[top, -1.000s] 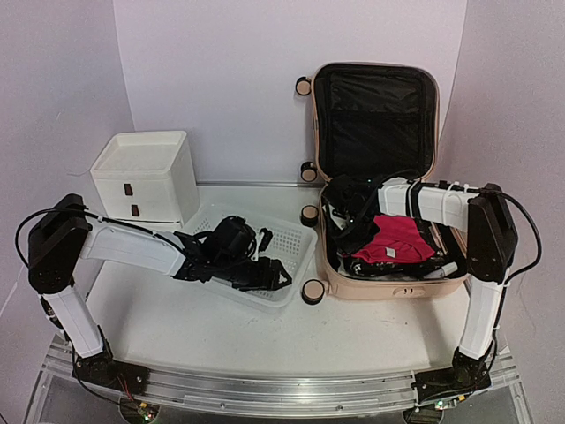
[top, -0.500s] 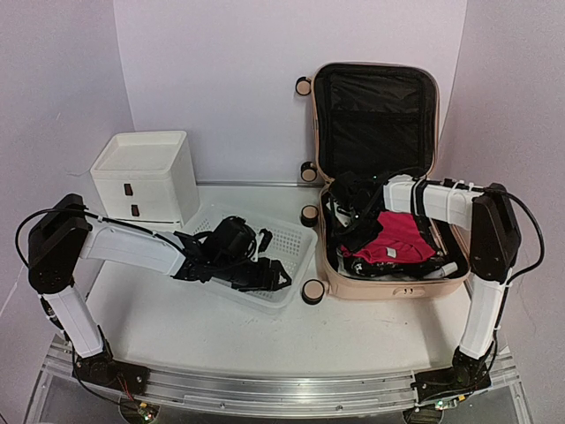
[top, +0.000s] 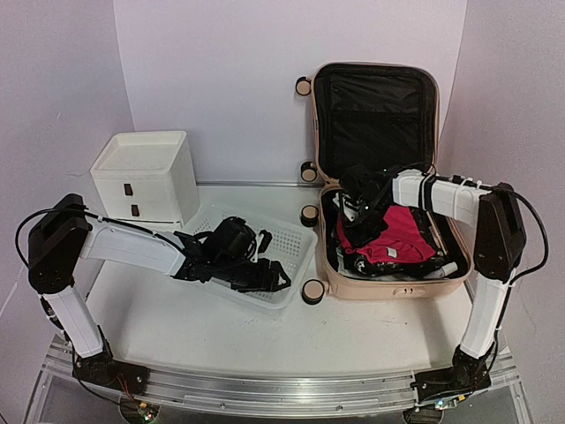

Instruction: Open, take out, and arrange the luggage

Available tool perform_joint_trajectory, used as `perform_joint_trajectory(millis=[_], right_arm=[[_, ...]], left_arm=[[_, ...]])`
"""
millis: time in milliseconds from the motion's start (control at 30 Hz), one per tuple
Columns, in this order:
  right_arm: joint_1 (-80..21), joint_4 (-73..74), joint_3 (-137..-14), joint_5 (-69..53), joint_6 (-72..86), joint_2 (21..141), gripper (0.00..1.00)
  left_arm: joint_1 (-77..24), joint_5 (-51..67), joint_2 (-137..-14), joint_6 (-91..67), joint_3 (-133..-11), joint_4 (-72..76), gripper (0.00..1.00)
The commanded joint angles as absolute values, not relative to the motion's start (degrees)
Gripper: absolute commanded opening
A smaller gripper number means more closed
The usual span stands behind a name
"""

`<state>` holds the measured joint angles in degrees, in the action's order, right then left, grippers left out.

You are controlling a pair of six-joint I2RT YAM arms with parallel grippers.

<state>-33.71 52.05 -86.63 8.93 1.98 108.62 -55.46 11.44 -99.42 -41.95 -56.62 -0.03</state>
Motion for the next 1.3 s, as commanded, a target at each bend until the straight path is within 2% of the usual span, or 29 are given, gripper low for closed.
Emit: perform_joint_trajectory(millis=[0, 133, 267, 433, 567, 767, 933, 1100, 1267], right_arm=[[-30.6, 55.9, -88.5, 6.3, 3.9, 105.2, 0.16], [-30.0, 56.1, -88.9, 3.5, 4.3, 104.8, 0.19], [-29.1, 56.6, -89.1, 2.9, 4.6, 105.1, 0.11], [-27.7, 56.8, -89.2, 0.5, 5.4, 105.4, 0.18], [-26.8, 56.9, -89.1, -2.1, 5.9, 105.7, 0.14], [-24.8, 57.0, -89.5, -7.1, 7.2, 105.8, 0.15], [-23.4, 57.1, -89.4, -10.1, 7.7, 106.3, 0.09], [-21.8, 57.2, -89.2, -13.7, 8.1, 106.6, 0.14], [-20.4, 57.2, -89.2, -17.1, 8.5, 107.7, 0.14]], left_arm=[[-55.6, 12.4, -98.9, -40.8, -59.2, 0.4, 0.75], [-55.6, 12.6, -98.8, -40.8, -59.5, 0.4, 0.75], [-55.6, 12.7, -99.0, -41.0, -59.5, 0.4, 0.75], [-55.6, 12.9, -98.7, -41.0, -59.3, 0.4, 0.75], [-55.6, 13.0, -98.2, -41.0, -59.2, 0.4, 0.75], [-55.6, 13.7, -97.6, -40.8, -59.5, 0.4, 0.76], [-55.6, 14.5, -97.8, -41.1, -59.9, 0.4, 0.77], [-55.6, 15.5, -97.5, -41.3, -60.3, 0.4, 0.78], [-55.6, 15.7, -97.3, -41.4, -60.4, 0.4, 0.79]])
